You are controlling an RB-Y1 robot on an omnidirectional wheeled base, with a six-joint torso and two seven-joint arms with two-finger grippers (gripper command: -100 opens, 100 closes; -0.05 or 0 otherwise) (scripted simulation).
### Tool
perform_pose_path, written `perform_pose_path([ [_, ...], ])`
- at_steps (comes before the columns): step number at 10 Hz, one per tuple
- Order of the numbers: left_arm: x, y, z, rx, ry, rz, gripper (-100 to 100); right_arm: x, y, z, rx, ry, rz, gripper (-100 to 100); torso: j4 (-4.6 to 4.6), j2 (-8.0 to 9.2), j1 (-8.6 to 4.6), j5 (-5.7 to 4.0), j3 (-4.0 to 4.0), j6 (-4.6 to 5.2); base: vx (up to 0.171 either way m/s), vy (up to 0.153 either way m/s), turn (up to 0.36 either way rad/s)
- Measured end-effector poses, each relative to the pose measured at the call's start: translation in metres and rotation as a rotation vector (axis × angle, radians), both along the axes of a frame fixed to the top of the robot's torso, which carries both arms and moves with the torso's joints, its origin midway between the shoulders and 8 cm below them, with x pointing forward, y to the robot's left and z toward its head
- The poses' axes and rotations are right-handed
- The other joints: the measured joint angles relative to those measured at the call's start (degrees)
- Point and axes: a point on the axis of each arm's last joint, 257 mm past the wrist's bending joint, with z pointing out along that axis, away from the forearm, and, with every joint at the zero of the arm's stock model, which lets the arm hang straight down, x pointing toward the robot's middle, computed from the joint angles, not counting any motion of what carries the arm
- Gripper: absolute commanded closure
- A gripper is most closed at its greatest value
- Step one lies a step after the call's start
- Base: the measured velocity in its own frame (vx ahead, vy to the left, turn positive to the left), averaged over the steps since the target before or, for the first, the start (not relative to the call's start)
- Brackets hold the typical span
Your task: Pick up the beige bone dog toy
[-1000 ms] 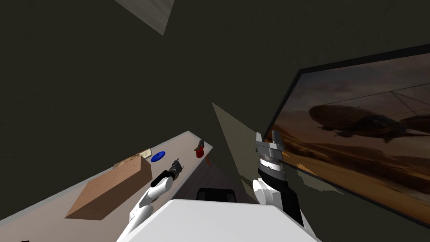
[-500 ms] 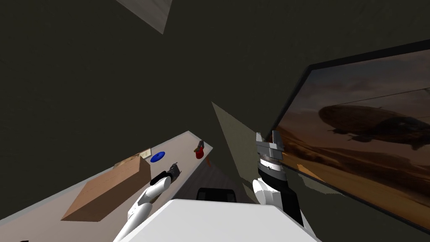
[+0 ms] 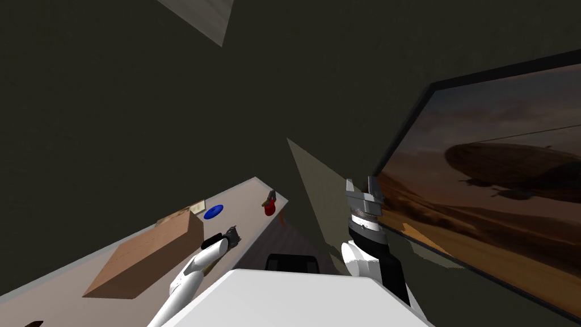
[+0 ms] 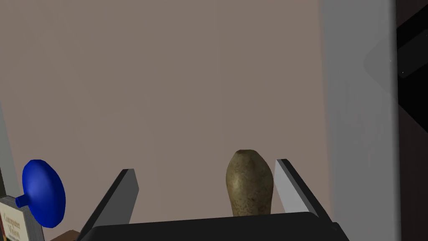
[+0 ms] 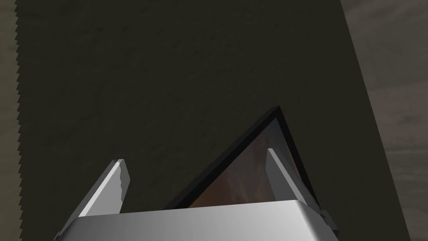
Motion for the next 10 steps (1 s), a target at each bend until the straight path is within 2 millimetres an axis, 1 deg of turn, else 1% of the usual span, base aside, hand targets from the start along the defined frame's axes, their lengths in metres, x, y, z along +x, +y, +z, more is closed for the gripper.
perform_pose_path([
  [6, -0.04, 0.02, -0.027, -0.04, 0.17, 0.046, -100, 0.0, 0.0, 0.0, 0.0, 0.0, 0.0, 0, 0.01, 0.03, 0.03, 0.01, 0.02, 0.0, 0.03, 0.0, 0.035],
  [7, -0.051, 0.024, -0.03, -0.047, 0.207, 0.056, -100, 0.0, 0.0, 0.0, 0.0, 0.0, 0.0, 0, 0.0, 0.02, 0.03, 0.01, 0.01, -0.01, 0.031, 0.006, 0.019],
  [10, -0.063, 0.029, -0.039, -0.065, 0.263, 0.073, -100, 0.0, 0.0, 0.0, 0.0, 0.0, 0.0, 0, 0.01, 0.07, 0.05, 0.01, 0.04, 0.0, 0.02, 0.008, 0.021],
])
